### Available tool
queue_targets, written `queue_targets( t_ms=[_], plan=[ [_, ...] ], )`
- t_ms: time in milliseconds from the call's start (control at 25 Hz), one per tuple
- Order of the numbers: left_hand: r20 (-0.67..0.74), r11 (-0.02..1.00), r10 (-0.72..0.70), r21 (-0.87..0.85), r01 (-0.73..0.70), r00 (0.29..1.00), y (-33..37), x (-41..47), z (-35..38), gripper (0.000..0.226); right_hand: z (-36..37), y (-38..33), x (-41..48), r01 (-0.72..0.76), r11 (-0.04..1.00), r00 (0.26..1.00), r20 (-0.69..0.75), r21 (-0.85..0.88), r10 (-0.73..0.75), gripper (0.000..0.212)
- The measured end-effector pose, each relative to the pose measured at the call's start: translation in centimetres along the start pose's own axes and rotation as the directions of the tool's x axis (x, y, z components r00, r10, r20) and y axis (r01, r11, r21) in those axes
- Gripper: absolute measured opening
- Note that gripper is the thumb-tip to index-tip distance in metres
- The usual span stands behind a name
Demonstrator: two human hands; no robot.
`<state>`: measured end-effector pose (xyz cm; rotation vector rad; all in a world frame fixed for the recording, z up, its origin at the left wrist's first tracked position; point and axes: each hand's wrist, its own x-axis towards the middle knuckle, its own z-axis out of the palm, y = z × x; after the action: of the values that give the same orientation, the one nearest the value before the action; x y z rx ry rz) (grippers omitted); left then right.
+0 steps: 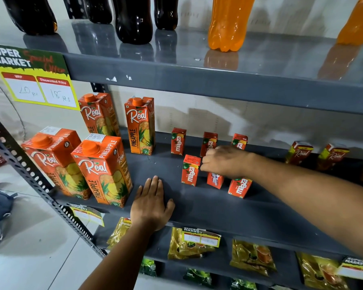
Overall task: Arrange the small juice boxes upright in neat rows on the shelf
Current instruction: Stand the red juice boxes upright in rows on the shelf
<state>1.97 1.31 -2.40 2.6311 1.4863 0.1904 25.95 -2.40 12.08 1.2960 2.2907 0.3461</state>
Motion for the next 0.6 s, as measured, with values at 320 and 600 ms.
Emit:
queue_targets(
  t_ms=[320, 600],
  plan=[
    [-0.001, 1.000, 0.003, -0.006, -0.003, 1.000, 0.0, 0.1, 0.2, 0.079, -0.7, 1.5, -0.7, -0.232, 0.945, 0.967, 0.164, 0.229, 0.197, 0.050],
    [0.006, 1.000, -0.007, -0.010, 0.007, 1.000, 0.0, 0.0, 0.0, 0.078, -2.1, 0.8, 0.6, -0.531, 0.814, 0.847, 0.170, 0.236, 0.503, 0.054]
  ],
)
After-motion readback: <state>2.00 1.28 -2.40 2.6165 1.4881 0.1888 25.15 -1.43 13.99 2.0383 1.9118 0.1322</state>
